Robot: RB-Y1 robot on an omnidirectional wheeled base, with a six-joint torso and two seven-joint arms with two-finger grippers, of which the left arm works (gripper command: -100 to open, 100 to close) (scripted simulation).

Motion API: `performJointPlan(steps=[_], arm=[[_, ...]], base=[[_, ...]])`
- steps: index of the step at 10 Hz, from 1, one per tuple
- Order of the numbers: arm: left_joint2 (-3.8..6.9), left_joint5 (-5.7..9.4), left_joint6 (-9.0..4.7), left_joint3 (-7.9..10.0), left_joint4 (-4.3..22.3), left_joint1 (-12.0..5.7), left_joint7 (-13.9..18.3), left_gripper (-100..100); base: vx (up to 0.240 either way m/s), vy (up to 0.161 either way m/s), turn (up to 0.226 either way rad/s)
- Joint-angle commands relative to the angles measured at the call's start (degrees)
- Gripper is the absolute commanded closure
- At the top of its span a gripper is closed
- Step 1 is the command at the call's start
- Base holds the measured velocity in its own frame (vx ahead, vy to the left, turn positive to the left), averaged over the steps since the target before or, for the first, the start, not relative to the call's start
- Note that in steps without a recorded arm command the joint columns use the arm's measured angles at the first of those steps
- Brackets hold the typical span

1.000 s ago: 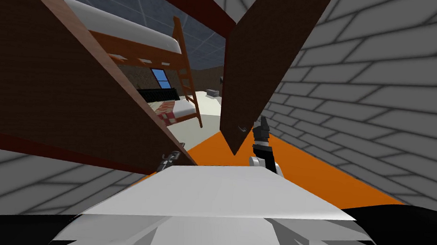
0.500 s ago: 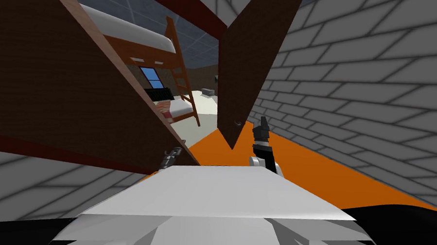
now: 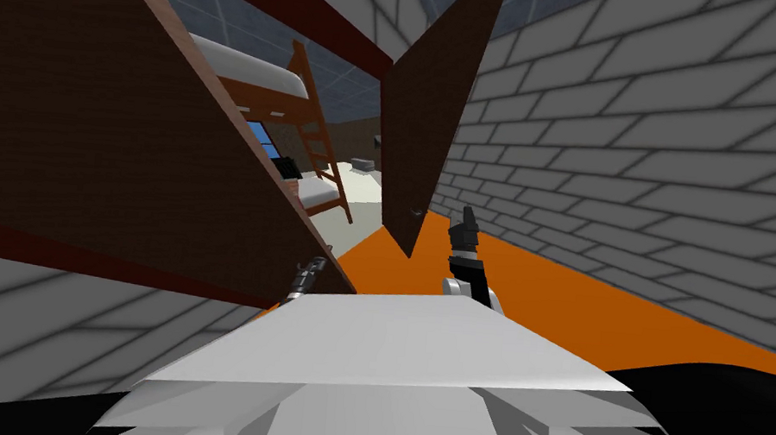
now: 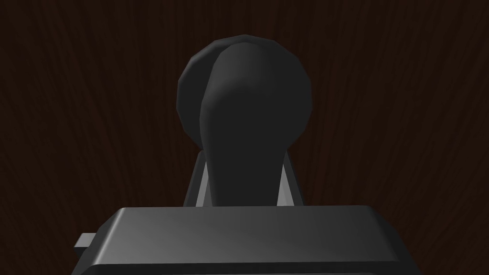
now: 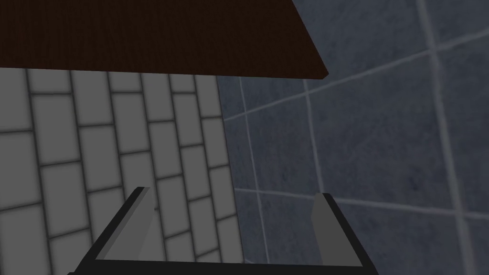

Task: Pull the door open

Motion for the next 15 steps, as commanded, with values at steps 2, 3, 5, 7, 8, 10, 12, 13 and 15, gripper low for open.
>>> performJointPlan(steps=[2, 3, 5, 7, 8, 10, 12, 13, 15], arm=[[-0.19, 1.56, 1.08, -0.93, 1.83, -2.79, -1.05, 100], [-0.25, 2.13, 1.57, -1.27, 2.38, -3.80, -1.46, 100], [-0.37, 3.25, 2.54, -1.92, 3.45, -5.76, -2.25, 100], [-0.48, 4.29, 3.43, -2.52, 4.45, -7.58, -2.99, 100], [-0.56, 5.01, 4.05, -2.94, 5.14, -8.84, -3.50, 100], [-0.66, 5.99, 4.89, -3.51, 6.08, -10.56, -4.19, 100], [-0.70, 6.32, 5.17, -3.71, 6.40, -11.14, -4.43, 100], [-0.77, 7.01, 5.77, -4.11, 7.06, -12.34, -4.91, 100], [-0.73, 6.63, 5.63, -4.22, 6.79, -11.90, -4.60, 100]], base=[[-0.187, 0.034, -0.133], [-0.222, 0.055, -0.148], [-0.209, 0.041, -0.142], [-0.226, 0.058, -0.122], [-0.223, 0.059, -0.149], [-0.178, 0.061, -0.120], [-0.142, 0.051, -0.077], [-0.130, 0.028, -0.070], [-0.083, 0.023, -0.073]])
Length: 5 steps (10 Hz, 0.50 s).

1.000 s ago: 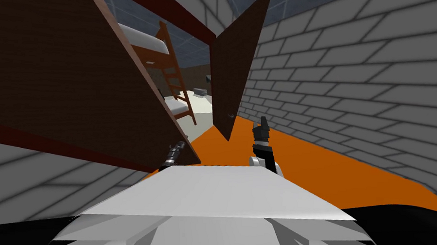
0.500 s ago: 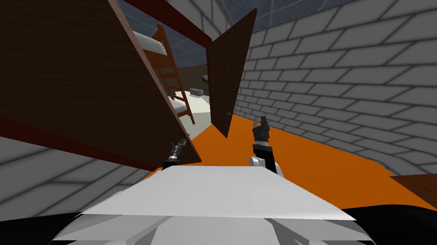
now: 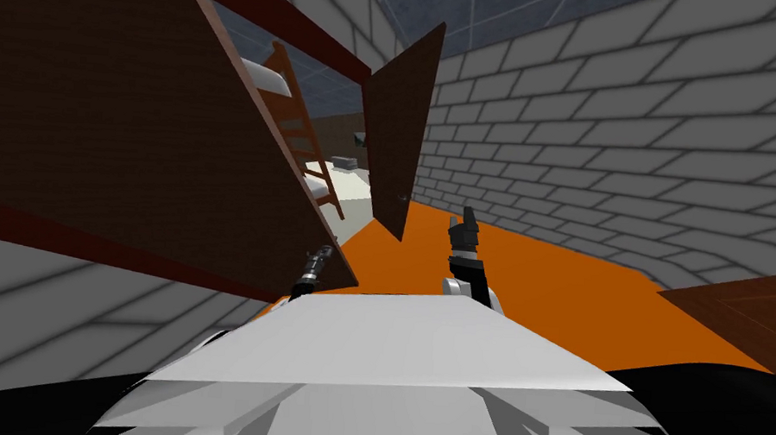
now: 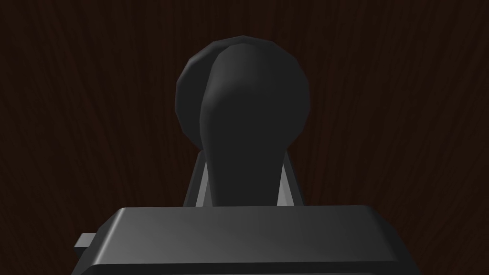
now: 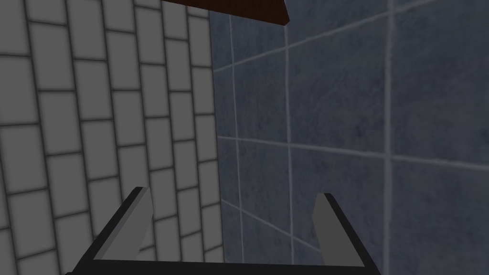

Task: Pull the door open

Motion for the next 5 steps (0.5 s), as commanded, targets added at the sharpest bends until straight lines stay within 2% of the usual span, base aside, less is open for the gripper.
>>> performJointPlan(steps=[1, 3, 5], arm=[[-0.02, -0.10, -0.08, -0.26, -0.08, 0.07, 0.09, 100], [0.10, -0.21, -0.22, -0.62, -0.17, 0.11, 0.29, 100], [0.21, -0.32, -0.35, -0.94, -0.26, 0.14, 0.46, 100]], base=[[-0.189, 0.004, -0.121], [-0.206, 0.040, -0.116], [-0.140, 0.041, -0.093]])
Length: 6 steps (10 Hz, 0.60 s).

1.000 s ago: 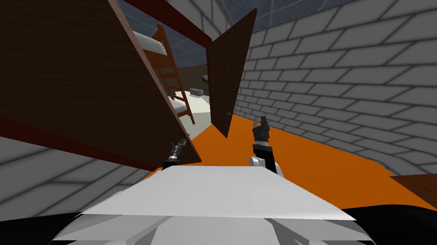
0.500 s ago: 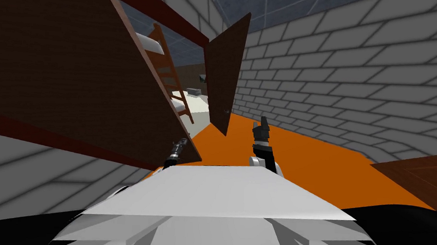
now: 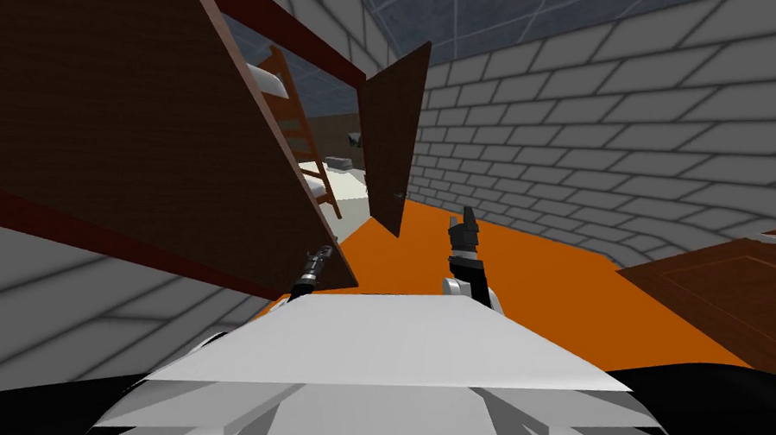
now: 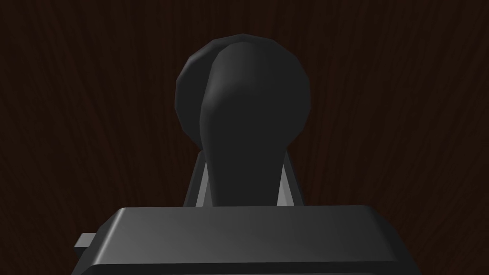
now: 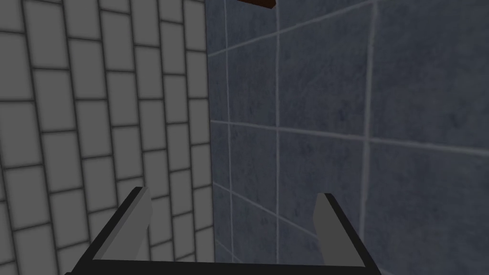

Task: Pull the door open

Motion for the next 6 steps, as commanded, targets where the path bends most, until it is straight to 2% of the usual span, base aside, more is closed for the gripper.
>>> performJointPlan(steps=[1, 6], arm=[[-0.16, -0.24, -0.64, -0.59, 0.58, -0.52, 0.29, 100], [0.12, -0.51, -0.97, -1.41, 0.36, -0.43, 0.73, 100]], base=[[-0.188, 0.074, -0.199], [-0.193, 0.078, -0.133]])
